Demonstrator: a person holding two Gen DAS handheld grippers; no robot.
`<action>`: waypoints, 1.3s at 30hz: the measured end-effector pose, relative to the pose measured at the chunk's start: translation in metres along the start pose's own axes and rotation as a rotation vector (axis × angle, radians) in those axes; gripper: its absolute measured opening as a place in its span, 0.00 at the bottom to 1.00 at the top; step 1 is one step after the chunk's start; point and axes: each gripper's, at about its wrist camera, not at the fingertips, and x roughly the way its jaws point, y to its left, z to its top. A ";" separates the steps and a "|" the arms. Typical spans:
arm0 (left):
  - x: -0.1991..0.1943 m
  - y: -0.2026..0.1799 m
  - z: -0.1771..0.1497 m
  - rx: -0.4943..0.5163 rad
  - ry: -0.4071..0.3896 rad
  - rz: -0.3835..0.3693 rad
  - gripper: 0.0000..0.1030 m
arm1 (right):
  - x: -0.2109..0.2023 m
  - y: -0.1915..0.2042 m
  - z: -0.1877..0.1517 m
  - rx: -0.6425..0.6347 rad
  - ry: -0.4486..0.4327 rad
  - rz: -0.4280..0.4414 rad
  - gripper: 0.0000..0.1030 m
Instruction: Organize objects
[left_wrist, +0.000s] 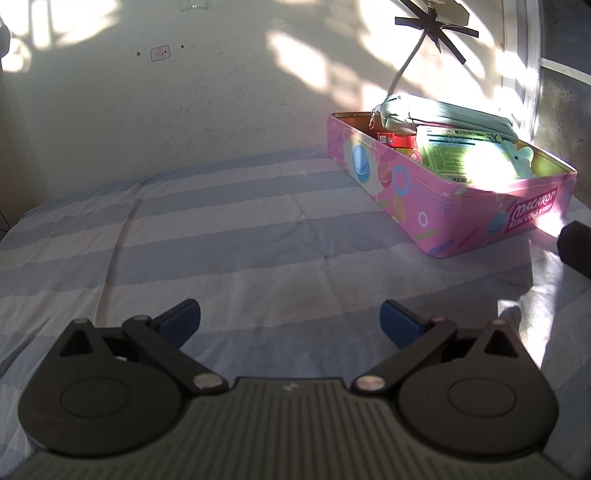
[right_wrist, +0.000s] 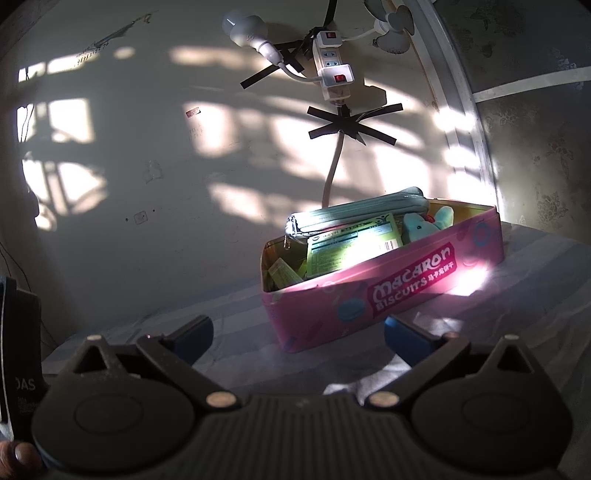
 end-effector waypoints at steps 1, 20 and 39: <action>-0.001 0.000 0.000 0.004 -0.003 0.005 1.00 | 0.000 0.000 0.000 0.000 0.001 0.000 0.99; -0.009 -0.009 0.001 0.077 0.003 0.068 1.00 | -0.003 -0.002 -0.001 0.010 -0.010 -0.002 1.00; -0.007 -0.013 -0.003 0.068 0.059 0.036 1.00 | -0.002 -0.006 -0.003 0.038 -0.001 -0.012 1.00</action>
